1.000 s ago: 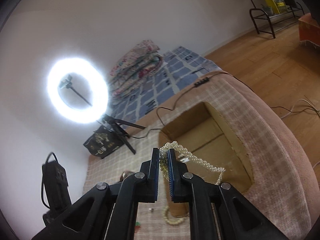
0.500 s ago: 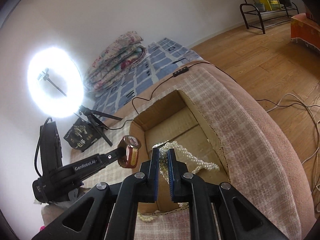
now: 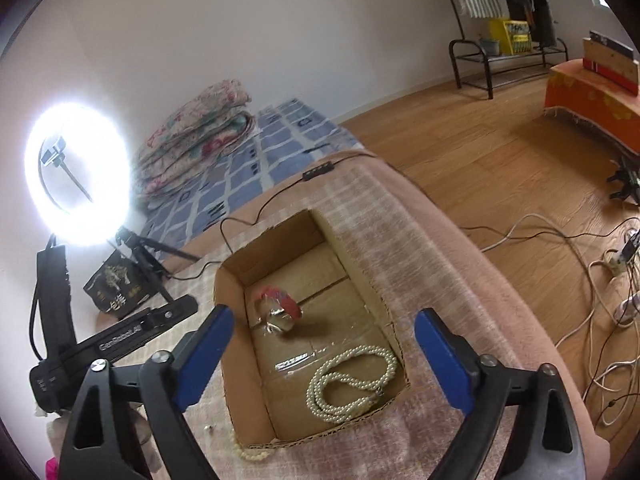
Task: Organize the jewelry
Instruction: 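Open the left tool over the box while the right tool releases the necklace inside, then move both open tools back over the remaining jewelry on the blanket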
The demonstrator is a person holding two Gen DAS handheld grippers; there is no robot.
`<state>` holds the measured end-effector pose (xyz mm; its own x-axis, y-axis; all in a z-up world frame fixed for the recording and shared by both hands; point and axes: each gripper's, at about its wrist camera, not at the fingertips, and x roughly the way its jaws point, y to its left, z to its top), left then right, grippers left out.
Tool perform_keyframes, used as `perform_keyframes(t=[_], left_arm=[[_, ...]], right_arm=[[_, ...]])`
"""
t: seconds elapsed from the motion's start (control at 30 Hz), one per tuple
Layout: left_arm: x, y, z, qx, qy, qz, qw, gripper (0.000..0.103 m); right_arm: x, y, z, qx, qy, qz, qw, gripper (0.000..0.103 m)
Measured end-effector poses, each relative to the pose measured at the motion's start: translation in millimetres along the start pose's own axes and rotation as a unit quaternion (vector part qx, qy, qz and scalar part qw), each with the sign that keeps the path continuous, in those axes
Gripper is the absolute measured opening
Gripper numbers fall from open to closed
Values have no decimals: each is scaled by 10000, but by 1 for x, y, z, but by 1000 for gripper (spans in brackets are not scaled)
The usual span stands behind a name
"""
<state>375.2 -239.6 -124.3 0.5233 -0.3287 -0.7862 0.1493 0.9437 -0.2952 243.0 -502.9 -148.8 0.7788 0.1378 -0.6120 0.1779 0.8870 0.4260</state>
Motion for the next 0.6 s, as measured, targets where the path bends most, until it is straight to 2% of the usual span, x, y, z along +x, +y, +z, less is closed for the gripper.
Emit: perform_keyframes(t=[0.07, 0.4, 0.6], left_arm=[[-5, 2, -1, 5, -28, 13, 10000, 66], [-44, 16, -8, 167, -246, 179, 9994, 66], [-86, 48, -10, 144, -506, 304, 9982, 66]], right_arm=[[-2, 2, 0, -3, -38, -81, 10000, 102], [-20, 21, -1, -175, -140, -95, 9997, 103], [-31, 40, -6, -407, -184, -36, 9990, 103]])
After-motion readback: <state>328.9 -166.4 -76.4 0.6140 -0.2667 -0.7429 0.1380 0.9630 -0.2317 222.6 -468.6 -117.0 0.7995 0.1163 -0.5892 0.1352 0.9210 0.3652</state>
